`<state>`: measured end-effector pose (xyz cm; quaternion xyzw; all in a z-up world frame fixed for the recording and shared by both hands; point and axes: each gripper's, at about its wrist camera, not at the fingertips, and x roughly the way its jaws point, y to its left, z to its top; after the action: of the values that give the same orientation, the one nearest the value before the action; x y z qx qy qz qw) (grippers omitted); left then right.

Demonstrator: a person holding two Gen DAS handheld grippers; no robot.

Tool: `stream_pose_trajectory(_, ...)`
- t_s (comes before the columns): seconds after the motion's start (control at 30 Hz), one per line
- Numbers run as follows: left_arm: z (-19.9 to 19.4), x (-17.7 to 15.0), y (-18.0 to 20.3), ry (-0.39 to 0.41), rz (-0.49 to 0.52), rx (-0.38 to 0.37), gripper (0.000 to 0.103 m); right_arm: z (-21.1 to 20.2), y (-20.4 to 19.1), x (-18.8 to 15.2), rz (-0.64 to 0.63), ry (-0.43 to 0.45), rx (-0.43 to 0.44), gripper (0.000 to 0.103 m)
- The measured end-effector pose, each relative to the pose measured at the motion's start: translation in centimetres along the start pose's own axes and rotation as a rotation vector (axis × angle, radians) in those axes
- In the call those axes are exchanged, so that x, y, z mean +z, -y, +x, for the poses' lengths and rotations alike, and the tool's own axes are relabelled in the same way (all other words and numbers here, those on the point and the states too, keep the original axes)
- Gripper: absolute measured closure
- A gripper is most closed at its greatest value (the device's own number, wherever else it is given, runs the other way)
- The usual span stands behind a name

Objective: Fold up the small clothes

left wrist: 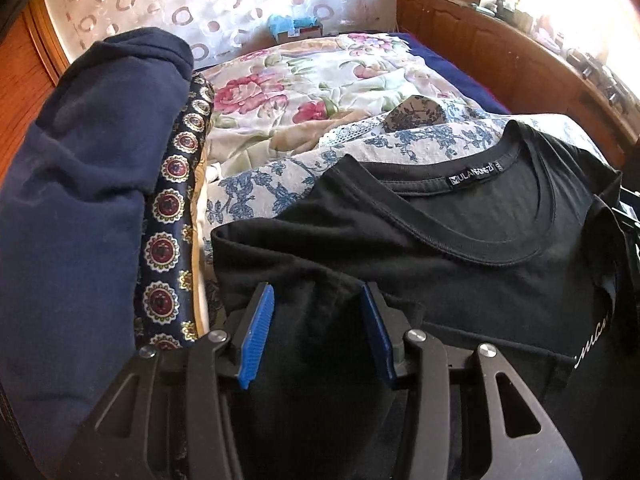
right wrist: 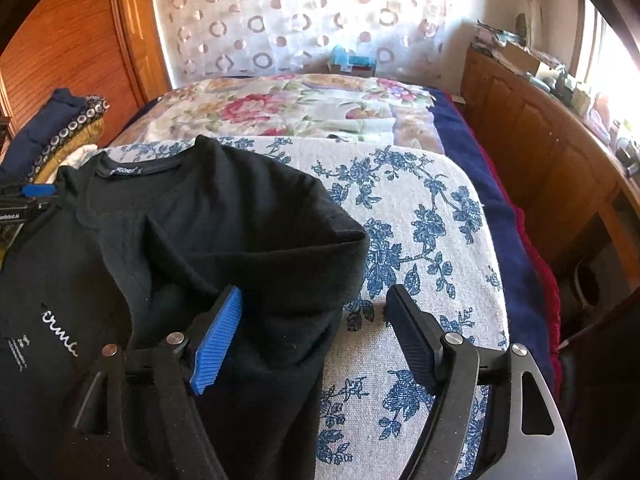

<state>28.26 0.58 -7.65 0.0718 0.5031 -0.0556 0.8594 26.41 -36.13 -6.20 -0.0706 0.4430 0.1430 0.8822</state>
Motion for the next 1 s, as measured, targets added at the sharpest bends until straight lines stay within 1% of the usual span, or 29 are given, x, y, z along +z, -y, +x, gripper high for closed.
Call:
stream_pose_trajectory(0.03, 0.0, -0.1, 0.0, 0.003, 0.002, -0.016, 0.073, 0.0, 0.2, 0.0, -0.001, 0.000, -0.001, 0.027)
stream_pose_trajectory(0.07, -0.1, -0.2, 0.0, 0.006, -0.002, -0.055, 0.080, 0.0, 0.2, 0.0, -0.001, 0.000, -0.001, 0.026)
stream_pose_trajectory(0.1, -0.2, -0.2, 0.1, 0.008, 0.000, -0.063, 0.090, 0.0, 0.2, 0.0, 0.000, 0.000, 0.000, 0.026)
stream_pose_trajectory(0.13, -0.3, -0.2, 0.2, 0.013, 0.008, -0.050, 0.099, 0.1, 0.2, 0.0, -0.001, 0.000, 0.000, 0.026)
stream_pose_trajectory(0.2, -1.3, -0.3, 0.2, 0.046, 0.017, -0.030, 0.100, 0.1, 0.2, 0.0, -0.001, 0.000, -0.001, 0.026)
stream_pose_trajectory(0.3, -4.6, 0.1, -1.0, 0.151, -0.023, 0.001, 0.101, 0.1, 0.1, 0.0, 0.000, 0.000, -0.001, 0.026)
stream_pose_trajectory(0.37, -6.5, 0.4, -2.0, 0.206, -0.049, 0.020, 0.101, 0.1, 0.1, 0.0, 0.000, 0.000, -0.002, 0.026)
stream_pose_trajectory(0.43, -7.7, 0.6, -3.0, 0.235, -0.061, 0.032, 0.101, 0.1, 0.2, 0.0, 0.004, 0.002, -0.001, 0.026)
stream_pose_trajectory(0.5, -8.1, 0.5, -3.7, 0.247, -0.062, 0.041, 0.101, -0.2, 0.7, 0.0, 0.032, 0.018, 0.012, 0.026)
stream_pose_trajectory(0.67, -8.8, 0.1, -4.5, 0.269, -0.074, 0.027, 0.101, -2.1, 3.0, 0.6, 0.075, 0.065, 0.025, 0.026)
stream_pose_trajectory(0.73, -8.8, 0.0, -4.4, 0.279, -0.077, 0.016, 0.101, -2.1, 4.0, 0.9, 0.083, 0.049, 0.047, 0.026)
stream_pose_trajectory(0.8, -9.0, -0.2, -4.2, 0.291, -0.075, 0.009, 0.101, -1.7, 4.3, 1.2, 0.072, 0.028, 0.044, 0.027)
stream_pose_trajectory(0.93, -9.3, -0.7, -4.1, 0.302, -0.073, -0.001, 0.101, -0.6, 4.2, 1.2, 0.055, -0.007, 0.065, 0.039)
stream_pose_trajectory(1.0, -9.5, -1.1, -4.1, 0.308, -0.073, -0.007, 0.101, 0.1, 4.0, 1.2, 0.057, -0.019, 0.102, 0.040)
